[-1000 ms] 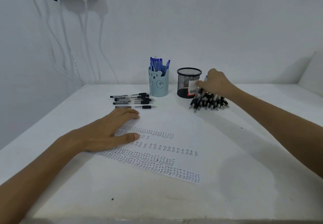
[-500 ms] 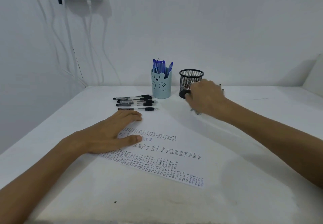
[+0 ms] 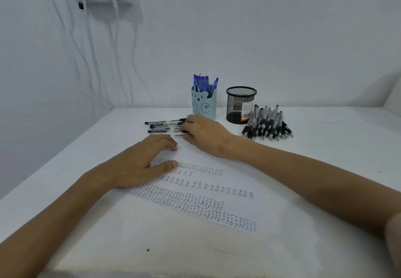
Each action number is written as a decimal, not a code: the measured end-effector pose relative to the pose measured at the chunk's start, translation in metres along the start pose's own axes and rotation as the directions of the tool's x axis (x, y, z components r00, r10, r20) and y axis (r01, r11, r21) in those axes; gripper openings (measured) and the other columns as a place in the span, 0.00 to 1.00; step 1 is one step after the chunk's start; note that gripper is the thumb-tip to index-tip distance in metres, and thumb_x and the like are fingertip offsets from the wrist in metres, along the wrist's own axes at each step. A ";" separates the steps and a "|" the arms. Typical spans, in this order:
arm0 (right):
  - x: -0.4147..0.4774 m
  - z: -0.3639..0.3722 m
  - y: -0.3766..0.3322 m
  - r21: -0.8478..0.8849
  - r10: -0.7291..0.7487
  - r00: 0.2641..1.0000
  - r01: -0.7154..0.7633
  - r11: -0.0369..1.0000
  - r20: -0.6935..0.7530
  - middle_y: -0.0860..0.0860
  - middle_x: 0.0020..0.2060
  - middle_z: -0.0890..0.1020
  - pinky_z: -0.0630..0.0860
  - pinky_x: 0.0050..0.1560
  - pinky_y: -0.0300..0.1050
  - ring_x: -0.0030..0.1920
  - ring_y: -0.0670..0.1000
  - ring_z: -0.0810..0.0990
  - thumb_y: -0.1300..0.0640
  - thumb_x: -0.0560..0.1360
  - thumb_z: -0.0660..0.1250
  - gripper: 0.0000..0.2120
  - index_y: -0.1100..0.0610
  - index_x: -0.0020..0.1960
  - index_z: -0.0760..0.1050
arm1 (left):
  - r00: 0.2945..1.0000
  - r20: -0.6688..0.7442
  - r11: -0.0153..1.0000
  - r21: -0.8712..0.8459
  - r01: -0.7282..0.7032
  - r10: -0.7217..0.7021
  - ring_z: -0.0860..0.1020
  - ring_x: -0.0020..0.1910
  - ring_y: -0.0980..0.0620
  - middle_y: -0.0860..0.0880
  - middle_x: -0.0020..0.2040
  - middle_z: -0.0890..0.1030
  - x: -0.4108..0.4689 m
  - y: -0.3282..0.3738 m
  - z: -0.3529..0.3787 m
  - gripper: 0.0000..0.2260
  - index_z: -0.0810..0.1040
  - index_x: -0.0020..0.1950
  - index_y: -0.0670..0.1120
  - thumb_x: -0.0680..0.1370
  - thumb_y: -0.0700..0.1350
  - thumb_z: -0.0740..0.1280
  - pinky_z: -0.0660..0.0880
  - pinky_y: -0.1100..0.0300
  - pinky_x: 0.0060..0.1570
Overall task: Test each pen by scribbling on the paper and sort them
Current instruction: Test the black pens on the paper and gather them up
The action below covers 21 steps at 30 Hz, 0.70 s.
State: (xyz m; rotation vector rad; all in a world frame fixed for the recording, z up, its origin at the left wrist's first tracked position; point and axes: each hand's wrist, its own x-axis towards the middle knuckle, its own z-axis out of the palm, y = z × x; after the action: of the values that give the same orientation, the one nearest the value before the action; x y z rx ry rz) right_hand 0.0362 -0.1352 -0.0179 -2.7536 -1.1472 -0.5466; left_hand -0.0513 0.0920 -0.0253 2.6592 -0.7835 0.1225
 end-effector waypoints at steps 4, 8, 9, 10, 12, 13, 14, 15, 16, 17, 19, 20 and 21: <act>0.002 -0.005 -0.002 -0.009 0.019 0.999 -0.018 1.000 0.028 0.55 0.53 0.79 0.76 0.52 0.56 0.55 0.56 0.74 0.58 0.82 0.60 0.08 0.60 0.58 0.74 | 1.000 0.000 1.000 -0.010 -0.006 0.006 0.65 0.72 0.67 0.65 0.70 0.70 0.000 0.002 -0.001 0.23 0.72 0.71 0.56 0.80 0.65 0.61 0.64 0.66 0.71; -0.002 -0.013 -0.003 0.039 0.037 0.997 -0.039 0.998 0.065 0.57 0.49 0.79 0.78 0.47 0.58 0.48 0.60 0.77 0.63 0.80 0.59 0.10 0.60 0.60 0.67 | 0.999 -0.005 0.999 -0.011 -0.038 0.038 0.66 0.72 0.66 0.65 0.70 0.72 0.000 0.002 -0.002 0.20 0.73 0.69 0.57 0.80 0.63 0.62 0.65 0.64 0.72; -0.005 -0.013 -0.001 0.047 0.038 0.998 -0.040 0.998 0.054 0.57 0.52 0.78 0.78 0.49 0.58 0.50 0.59 0.76 0.63 0.80 0.60 0.11 0.60 0.62 0.68 | 0.999 -0.006 0.999 -0.011 -0.053 0.053 0.66 0.72 0.66 0.65 0.69 0.72 0.001 0.002 -0.002 0.19 0.74 0.68 0.57 0.81 0.62 0.63 0.65 0.63 0.72; -0.008 -0.013 0.001 0.047 0.039 0.999 -0.040 0.998 0.011 0.57 0.53 0.78 0.77 0.51 0.58 0.52 0.58 0.75 0.61 0.81 0.60 0.11 0.60 0.62 0.70 | 0.998 -0.007 0.998 -0.013 -0.068 0.068 0.67 0.72 0.65 0.66 0.69 0.72 0.001 0.003 -0.002 0.17 0.74 0.67 0.57 0.81 0.62 0.63 0.66 0.61 0.72; -0.016 -0.013 0.007 0.048 0.079 0.992 -0.074 0.996 -0.100 0.54 0.48 0.77 0.76 0.49 0.53 0.50 0.55 0.73 0.49 0.82 0.60 0.14 0.60 0.53 0.74 | 0.996 -0.007 0.995 -0.032 -0.092 0.092 0.68 0.72 0.63 0.66 0.69 0.72 0.001 0.005 -0.002 0.16 0.74 0.67 0.59 0.81 0.62 0.64 0.68 0.58 0.71; -0.020 -0.016 0.008 0.065 0.134 0.984 -0.127 0.990 -0.114 0.53 0.44 0.76 0.74 0.45 0.50 0.46 0.53 0.72 0.38 0.81 0.59 0.22 0.58 0.47 0.73 | 0.995 -0.005 0.994 -0.042 -0.104 0.104 0.69 0.72 0.62 0.66 0.69 0.72 0.000 0.007 -0.002 0.16 0.75 0.66 0.59 0.82 0.63 0.63 0.69 0.57 0.71; -0.023 -0.021 0.009 0.102 0.204 0.973 -0.194 0.976 -0.104 0.51 0.39 0.74 0.71 0.40 0.47 0.40 0.51 0.70 0.28 0.77 0.56 0.31 0.57 0.42 0.70 | 0.993 0.000 0.992 -0.050 -0.117 0.117 0.69 0.73 0.61 0.66 0.69 0.72 0.000 0.009 -0.002 0.16 0.75 0.66 0.60 0.81 0.64 0.63 0.69 0.56 0.71; -0.025 -0.028 0.008 0.144 0.263 0.961 -0.250 0.958 -0.081 0.51 0.35 0.73 0.67 0.37 0.45 0.35 0.50 0.68 0.21 0.72 0.55 0.36 0.57 0.38 0.67 | 0.992 0.007 0.990 -0.055 -0.129 0.130 0.69 0.73 0.61 0.66 0.70 0.72 0.000 0.011 -0.001 0.16 0.74 0.66 0.60 0.81 0.65 0.63 0.69 0.56 0.71; -0.027 -0.034 0.009 0.204 0.305 0.951 -0.289 0.935 -0.049 0.51 0.31 0.71 0.65 0.35 0.44 0.32 0.50 0.67 0.19 0.69 0.55 0.38 0.57 0.36 0.65 | 0.990 0.015 0.989 -0.059 -0.139 0.140 0.69 0.73 0.61 0.65 0.70 0.72 0.000 0.013 0.000 0.17 0.74 0.66 0.60 0.81 0.65 0.64 0.69 0.56 0.71; -0.028 -0.039 0.011 0.272 0.345 0.939 -0.332 0.903 0.002 0.53 0.30 0.70 0.65 0.35 0.45 0.31 0.51 0.67 0.18 0.67 0.57 0.40 0.58 0.36 0.65 | 0.989 0.025 0.988 -0.063 -0.143 0.145 0.68 0.74 0.61 0.65 0.71 0.71 0.000 0.014 0.001 0.17 0.74 0.66 0.61 0.80 0.65 0.65 0.68 0.56 0.72; -0.029 -0.046 0.016 0.465 0.397 0.908 -0.412 0.784 0.134 0.56 0.32 0.74 0.71 0.41 0.48 0.33 0.55 0.72 0.18 0.66 0.59 0.42 0.61 0.36 0.71 | 0.989 0.048 0.989 -0.064 -0.135 0.138 0.65 0.75 0.61 0.66 0.72 0.69 -0.002 0.016 0.001 0.20 0.73 0.68 0.61 0.79 0.66 0.67 0.66 0.58 0.74; -0.028 -0.048 0.017 0.585 0.439 0.878 -0.461 0.668 0.191 0.55 0.33 0.77 0.73 0.45 0.49 0.35 0.55 0.74 0.19 0.65 0.59 0.41 0.60 0.36 0.75 | 0.989 0.054 0.990 -0.053 -0.132 0.134 0.64 0.76 0.62 0.66 0.72 0.68 -0.003 0.016 0.001 0.22 0.72 0.68 0.62 0.78 0.68 0.67 0.65 0.58 0.74; -0.028 -0.049 0.016 0.695 0.470 0.851 -0.484 0.531 0.233 0.51 0.30 0.76 0.71 0.44 0.48 0.34 0.54 0.72 0.19 0.62 0.59 0.37 0.55 0.32 0.74 | 0.990 0.053 0.991 -0.032 -0.129 0.131 0.62 0.76 0.62 0.67 0.72 0.67 -0.004 0.016 0.001 0.24 0.71 0.68 0.62 0.76 0.70 0.67 0.65 0.58 0.75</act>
State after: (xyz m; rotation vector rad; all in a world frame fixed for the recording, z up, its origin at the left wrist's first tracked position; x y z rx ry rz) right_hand 0.0157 -0.1769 0.0183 -2.1602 -0.3844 0.0403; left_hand -0.0630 0.0809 -0.0219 2.5939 -0.9691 0.0712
